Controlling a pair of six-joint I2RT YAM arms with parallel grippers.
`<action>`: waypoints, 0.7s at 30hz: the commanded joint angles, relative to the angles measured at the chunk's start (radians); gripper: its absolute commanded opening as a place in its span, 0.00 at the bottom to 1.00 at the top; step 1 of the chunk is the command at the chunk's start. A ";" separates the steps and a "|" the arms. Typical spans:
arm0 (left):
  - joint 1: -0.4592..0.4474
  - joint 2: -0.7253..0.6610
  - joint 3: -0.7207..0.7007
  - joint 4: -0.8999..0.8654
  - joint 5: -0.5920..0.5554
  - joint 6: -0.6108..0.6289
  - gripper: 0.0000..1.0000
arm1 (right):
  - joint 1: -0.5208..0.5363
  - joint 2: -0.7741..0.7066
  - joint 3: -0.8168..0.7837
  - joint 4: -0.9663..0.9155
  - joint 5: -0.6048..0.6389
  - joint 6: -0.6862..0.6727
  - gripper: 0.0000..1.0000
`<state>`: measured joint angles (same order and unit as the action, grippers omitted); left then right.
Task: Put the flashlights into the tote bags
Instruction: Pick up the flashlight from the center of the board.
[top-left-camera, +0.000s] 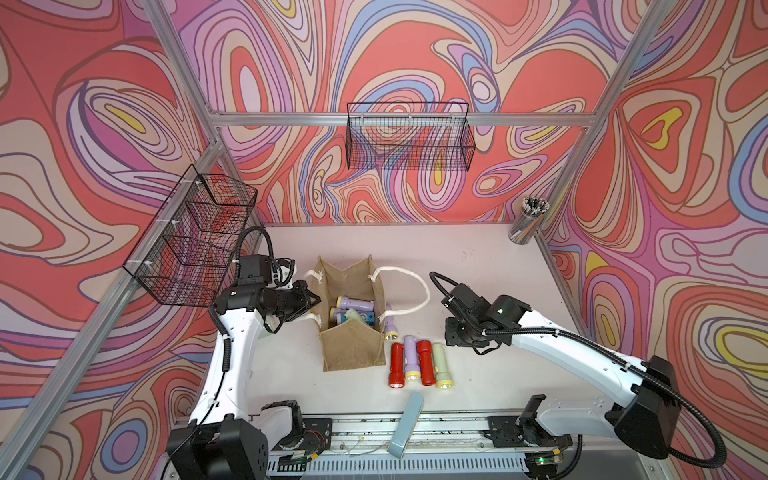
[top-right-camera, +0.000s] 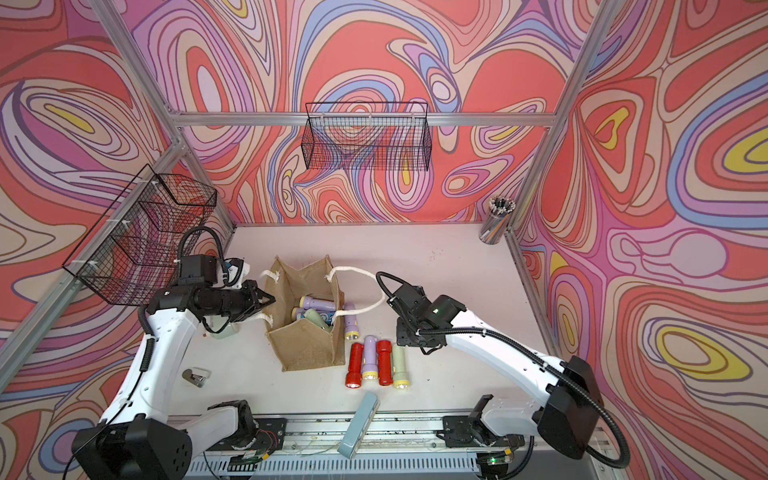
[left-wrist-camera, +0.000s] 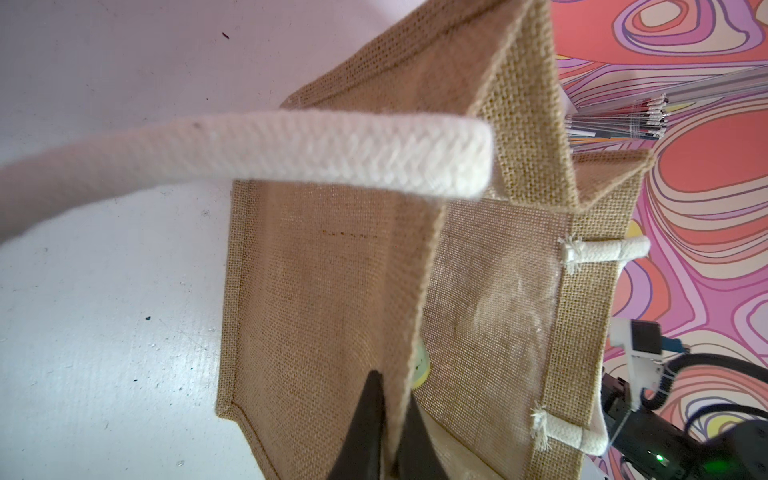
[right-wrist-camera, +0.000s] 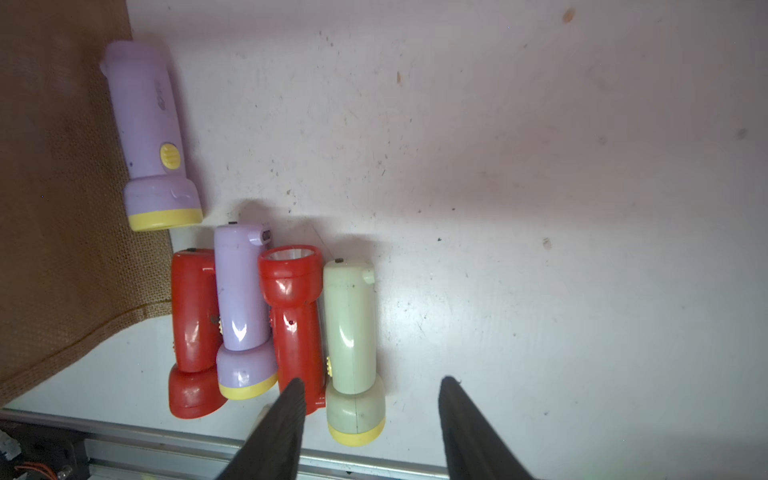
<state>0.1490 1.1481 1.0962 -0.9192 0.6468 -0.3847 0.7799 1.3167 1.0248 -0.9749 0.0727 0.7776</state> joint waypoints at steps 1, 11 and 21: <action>0.003 0.007 0.004 -0.033 0.000 0.021 0.11 | -0.005 0.050 -0.056 0.118 -0.124 0.034 0.54; 0.002 0.004 -0.008 -0.037 -0.006 0.024 0.11 | -0.013 0.185 -0.093 0.219 -0.178 0.018 0.54; 0.003 -0.007 -0.005 -0.056 -0.034 0.037 0.11 | -0.014 0.260 -0.121 0.196 -0.180 0.009 0.52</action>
<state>0.1490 1.1481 1.0962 -0.9268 0.6338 -0.3702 0.7708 1.5684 0.9192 -0.7753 -0.1070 0.7792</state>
